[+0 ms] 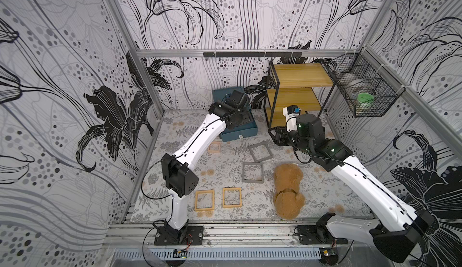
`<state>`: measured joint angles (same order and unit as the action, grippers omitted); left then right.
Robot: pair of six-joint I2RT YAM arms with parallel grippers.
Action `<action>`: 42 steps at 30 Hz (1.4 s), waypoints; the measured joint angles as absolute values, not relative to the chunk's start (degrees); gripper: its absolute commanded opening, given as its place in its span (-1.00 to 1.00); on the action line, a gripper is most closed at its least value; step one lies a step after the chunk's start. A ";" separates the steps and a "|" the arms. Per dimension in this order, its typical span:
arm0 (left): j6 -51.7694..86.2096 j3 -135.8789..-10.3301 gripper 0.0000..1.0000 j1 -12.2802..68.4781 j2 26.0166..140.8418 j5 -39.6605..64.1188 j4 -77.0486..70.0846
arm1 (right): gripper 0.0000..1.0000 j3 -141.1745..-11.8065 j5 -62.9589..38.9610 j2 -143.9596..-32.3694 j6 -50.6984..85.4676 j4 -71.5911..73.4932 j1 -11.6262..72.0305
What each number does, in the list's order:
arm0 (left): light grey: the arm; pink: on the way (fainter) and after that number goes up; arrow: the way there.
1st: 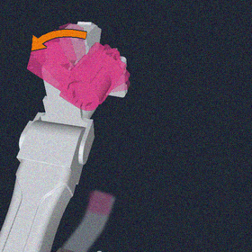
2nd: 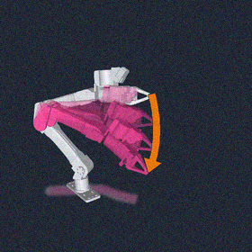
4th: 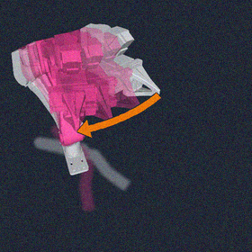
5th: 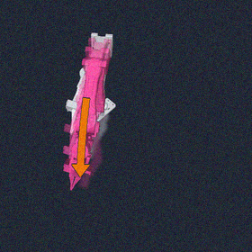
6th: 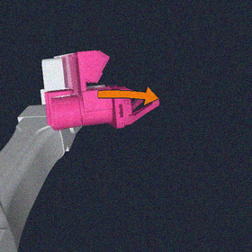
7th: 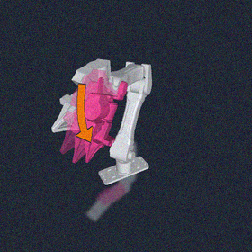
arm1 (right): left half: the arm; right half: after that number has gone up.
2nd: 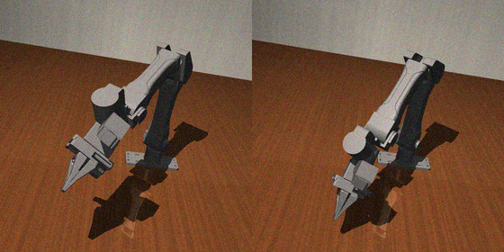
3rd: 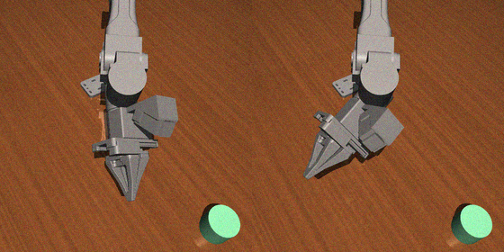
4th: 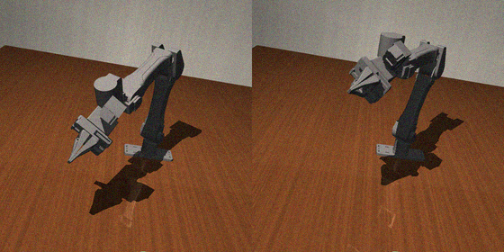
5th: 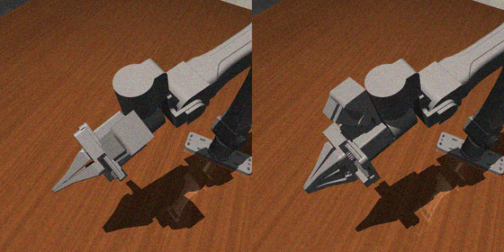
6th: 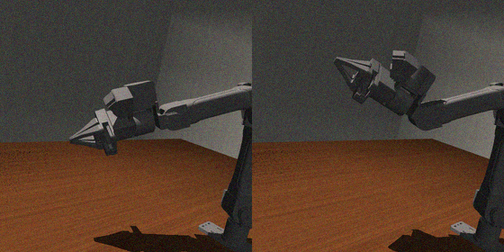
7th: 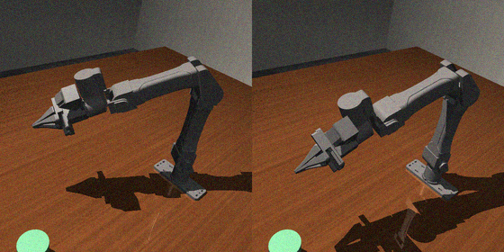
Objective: Place the brooch boxes into the drawer by color
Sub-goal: Place the brooch box in the drawer.
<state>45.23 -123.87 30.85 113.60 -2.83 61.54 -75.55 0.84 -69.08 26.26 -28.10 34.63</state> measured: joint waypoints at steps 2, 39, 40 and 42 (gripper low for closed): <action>45.17 -123.87 -0.16 30.85 114.24 -2.55 61.06 | -0.11 -75.55 1.65 -68.77 26.04 -28.08 34.63; 39.66 -125.75 -0.01 30.72 122.58 -2.42 57.49 | -0.12 -75.55 3.46 -67.35 25.87 -28.05 34.63; 39.53 -125.93 0.03 30.72 122.80 -2.33 57.32 | -0.12 -75.55 3.46 -67.35 25.87 -28.05 34.63; 39.13 -125.93 0.15 30.72 123.11 -2.31 57.19 | -0.12 -75.55 3.46 -67.35 25.87 -28.08 34.63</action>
<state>39.13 -125.93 30.72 123.11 -2.31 57.19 -75.55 3.46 -67.35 25.87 -28.08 34.63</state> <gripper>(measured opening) 0.737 0.442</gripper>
